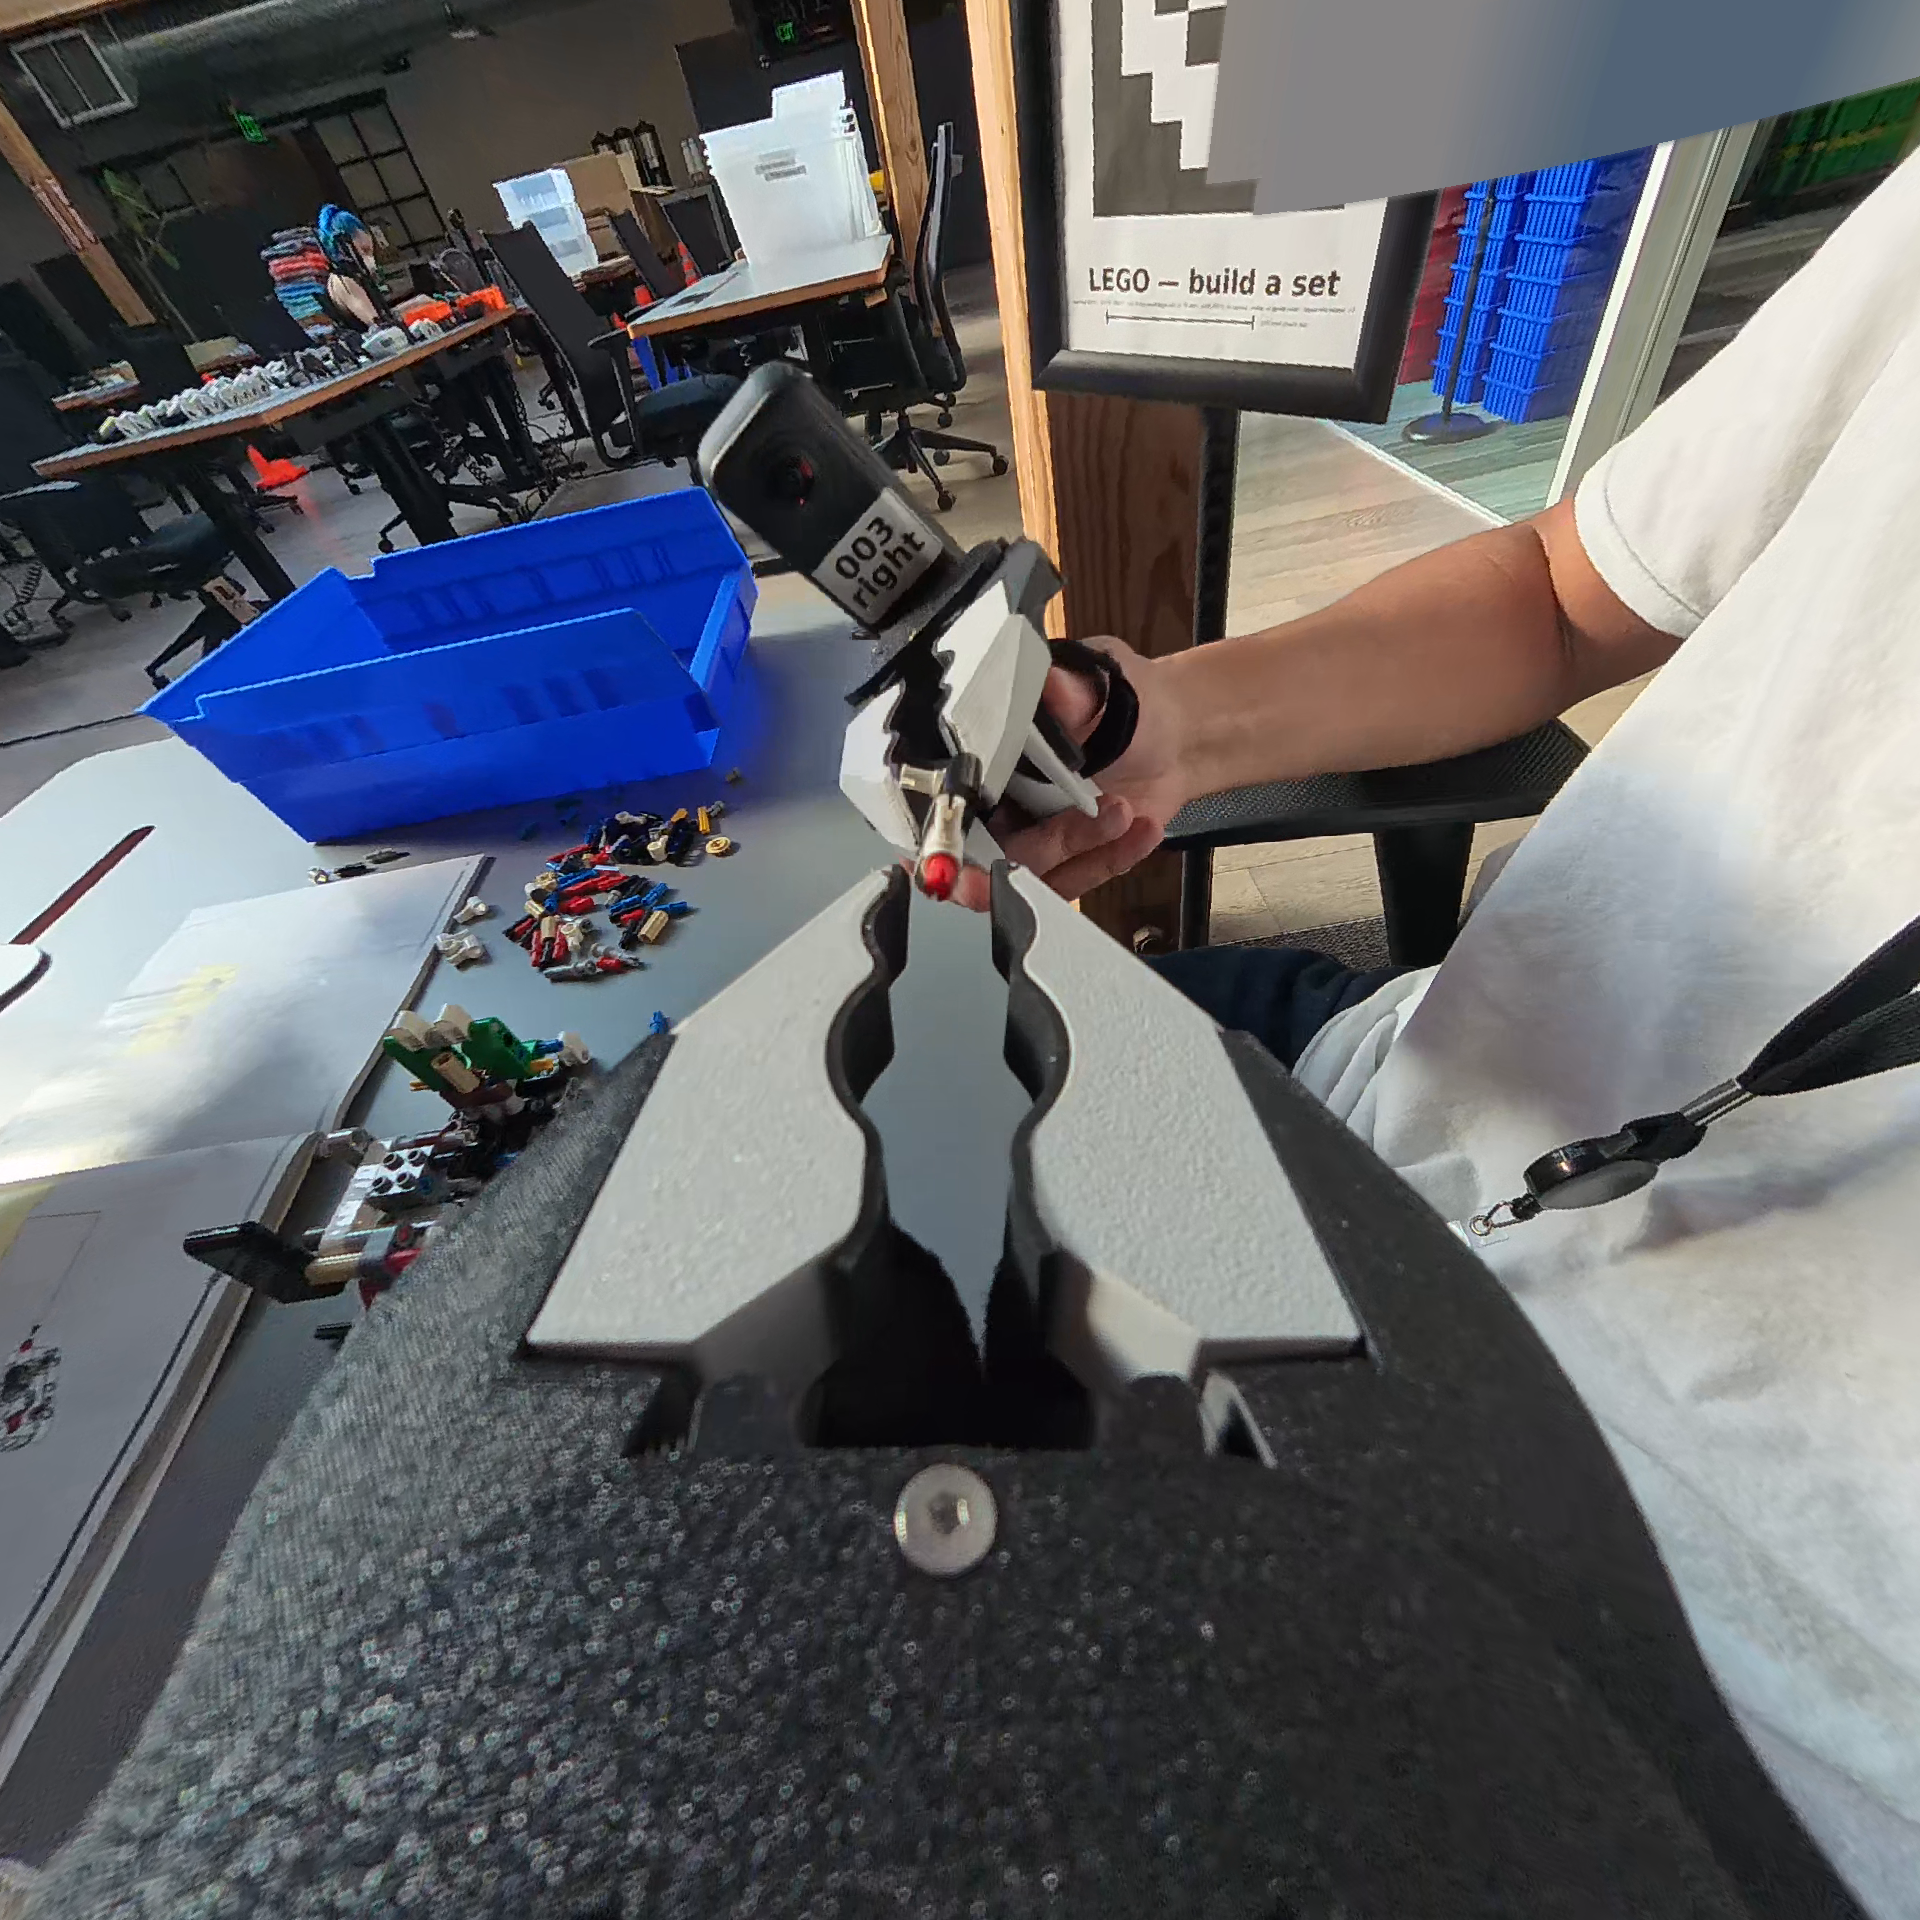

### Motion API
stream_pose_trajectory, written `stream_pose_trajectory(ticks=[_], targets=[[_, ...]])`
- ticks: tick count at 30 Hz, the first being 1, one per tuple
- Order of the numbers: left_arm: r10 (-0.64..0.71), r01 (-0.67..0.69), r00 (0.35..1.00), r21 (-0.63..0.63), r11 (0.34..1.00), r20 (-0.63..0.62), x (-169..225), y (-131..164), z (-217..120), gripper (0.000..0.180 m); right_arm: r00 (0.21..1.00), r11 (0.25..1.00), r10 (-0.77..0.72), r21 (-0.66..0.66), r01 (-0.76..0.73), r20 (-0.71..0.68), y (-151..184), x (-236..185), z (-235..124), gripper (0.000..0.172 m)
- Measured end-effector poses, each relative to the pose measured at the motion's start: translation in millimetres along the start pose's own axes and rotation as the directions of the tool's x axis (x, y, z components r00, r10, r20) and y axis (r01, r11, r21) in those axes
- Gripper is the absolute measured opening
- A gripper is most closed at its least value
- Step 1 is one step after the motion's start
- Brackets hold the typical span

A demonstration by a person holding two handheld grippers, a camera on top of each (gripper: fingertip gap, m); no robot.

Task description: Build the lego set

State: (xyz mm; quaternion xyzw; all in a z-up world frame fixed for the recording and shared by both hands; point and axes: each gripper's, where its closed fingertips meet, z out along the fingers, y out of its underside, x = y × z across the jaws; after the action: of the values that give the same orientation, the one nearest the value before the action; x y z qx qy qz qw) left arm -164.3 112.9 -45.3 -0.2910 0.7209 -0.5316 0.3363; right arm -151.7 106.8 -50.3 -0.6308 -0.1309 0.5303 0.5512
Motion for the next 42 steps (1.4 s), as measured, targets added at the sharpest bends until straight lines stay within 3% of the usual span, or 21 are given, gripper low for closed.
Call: stream_pose_trajectory(ticks=[5,12,16,18,21,25,29,32,36,42], targets=[[0.009,-0.009,1.000,-0.027,1.000,-0.010,2,5,4,0.005,0.982,0.983,-0.171,-0.085,0.164,-0.086,4,0,0,0.013],[0.042,-0.043,0.999,-0.054,0.998,-0.014,5,10,8,0.008,0.956,0.958,-0.257,-0.168,0.232,-0.140,9,6,-5,0.012],[0.095,-0.094,0.995,-0.049,0.994,0.019,4,7,9,0.004,0.970,0.970,-0.211,-0.151,0.192,-0.122,8,4,-5,0.016],[0.132,-0.131,0.991,-0.045,0.990,0.035,4,4,9,0.004,0.987,0.983,-0.139,-0.128,0.128,-0.082,9,1,-2,0.031],[0.227,-0.223,0.972,-0.065,0.973,0.063,7,4,10,0.004,1.000,0.996,-0.018,-0.090,0.017,-0.017,10,-4,4,0.041],[0.330,-0.318,0.940,-0.123,0.940,0.088,10,9,13,0.004,0.999,0.997,0.049,-0.068,-0.048,0.016,13,-6,12,0.025],[0.349,-0.332,0.931,-0.142,0.932,0.112,7,12,13,0.004,0.999,0.997,0.007,-0.081,-0.010,-0.036,16,0,14,0.024],[0.276,-0.263,0.956,-0.125,0.956,0.097,5,14,13,0.004,0.998,0.996,-0.040,-0.088,0.035,-0.057,17,3,14,0.024],[0.062,-0.058,0.997,-0.091,0.994,0.038,5,18,15,0.004,0.991,0.989,-0.100,-0.121,0.090,-0.083,19,6,11,0.024],[-0.246,0.242,0.968,-0.067,0.968,-0.052,7,21,19,0.004,0.956,0.955,-0.255,-0.192,0.225,-0.148,21,10,7,0.024]])
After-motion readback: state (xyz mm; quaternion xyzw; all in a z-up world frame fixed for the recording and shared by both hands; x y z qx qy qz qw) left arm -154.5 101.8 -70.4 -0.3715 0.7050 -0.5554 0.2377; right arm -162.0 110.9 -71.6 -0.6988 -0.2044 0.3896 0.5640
